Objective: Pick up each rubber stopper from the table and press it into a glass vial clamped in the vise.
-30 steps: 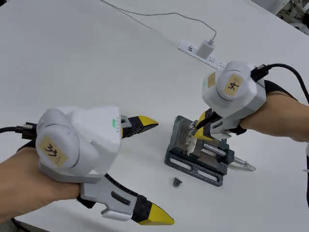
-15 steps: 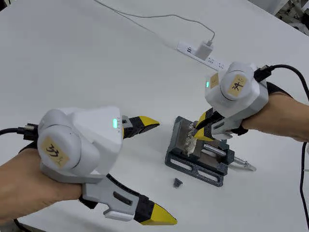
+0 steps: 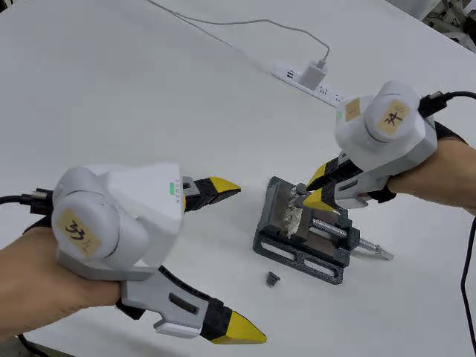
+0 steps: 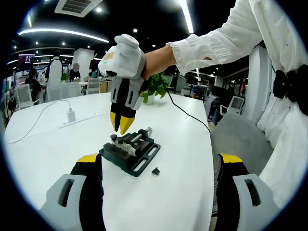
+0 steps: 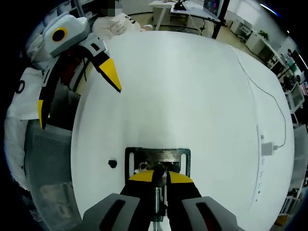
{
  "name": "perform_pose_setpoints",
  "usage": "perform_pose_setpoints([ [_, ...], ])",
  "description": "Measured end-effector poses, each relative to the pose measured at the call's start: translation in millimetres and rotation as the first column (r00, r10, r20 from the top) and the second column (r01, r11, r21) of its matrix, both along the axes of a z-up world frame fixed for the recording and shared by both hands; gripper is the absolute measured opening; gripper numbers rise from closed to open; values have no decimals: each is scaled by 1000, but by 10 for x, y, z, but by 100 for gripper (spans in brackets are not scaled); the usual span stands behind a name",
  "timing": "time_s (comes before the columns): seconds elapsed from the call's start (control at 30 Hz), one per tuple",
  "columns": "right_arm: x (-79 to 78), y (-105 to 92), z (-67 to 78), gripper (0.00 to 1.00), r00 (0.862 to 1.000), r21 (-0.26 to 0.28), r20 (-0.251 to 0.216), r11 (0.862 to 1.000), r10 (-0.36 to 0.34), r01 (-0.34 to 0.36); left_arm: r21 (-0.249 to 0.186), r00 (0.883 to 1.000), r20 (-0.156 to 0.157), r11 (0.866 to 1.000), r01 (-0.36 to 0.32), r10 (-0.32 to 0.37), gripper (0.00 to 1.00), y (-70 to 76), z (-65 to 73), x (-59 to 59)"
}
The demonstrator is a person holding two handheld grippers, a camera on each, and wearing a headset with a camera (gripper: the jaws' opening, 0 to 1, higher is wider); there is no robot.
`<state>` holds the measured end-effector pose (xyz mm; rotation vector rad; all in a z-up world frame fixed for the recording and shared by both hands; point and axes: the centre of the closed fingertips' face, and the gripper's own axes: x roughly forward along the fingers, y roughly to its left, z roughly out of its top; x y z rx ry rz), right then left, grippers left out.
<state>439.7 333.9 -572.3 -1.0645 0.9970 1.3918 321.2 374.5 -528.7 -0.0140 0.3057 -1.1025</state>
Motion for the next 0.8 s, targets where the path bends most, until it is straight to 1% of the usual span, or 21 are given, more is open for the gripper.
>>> perform_pose_setpoints([
  [0.03, -7, 2, 11, 2, 1000, 10, -9, 1000, -5, 5, 0, 1000, 0, 1000, 0, 0, 99, 0, -1, 0],
  [0.1, -19, -1, 7, 2, 1000, 12, -12, 1000, -6, 6, 2, 1000, -2, 1000, 1, -1, 99, -1, -8, -1],
  [0.13, -1, -4, -19, 1, 1000, 7, -17, 1000, -7, 7, 2, 1000, -2, 1000, 3, -3, 98, -4, -8, -1],
  [0.3, -37, -3, -86, 0, 1000, 4, -29, 1000, 4, -4, 0, 1000, -3, 1000, 4, -4, 98, -8, -3, 4],
  [0.53, -28, -4, -179, 0, 999, -5, -32, 1000, 6, -7, 1, 1000, -9, 1000, 6, -6, 98, -3, -17, 1],
  [0.67, -37, -5, -202, 1, 1000, -10, -28, 1000, 10, -10, -2, 1000, -12, 1000, 3, -3, 98, 0, -19, 2],
  [0.7, -30, 1, -192, 0, 1000, -9, -19, 1000, 15, -15, -2, 1000, -12, 1000, 3, -3, 98, 2, -19, 1],
  [0.8, -51, 8, -185, 0, 1000, -13, -18, 1000, 17, -18, -3, 1000, -12, 1000, 3, -3, 98, 4, -20, 2],
])
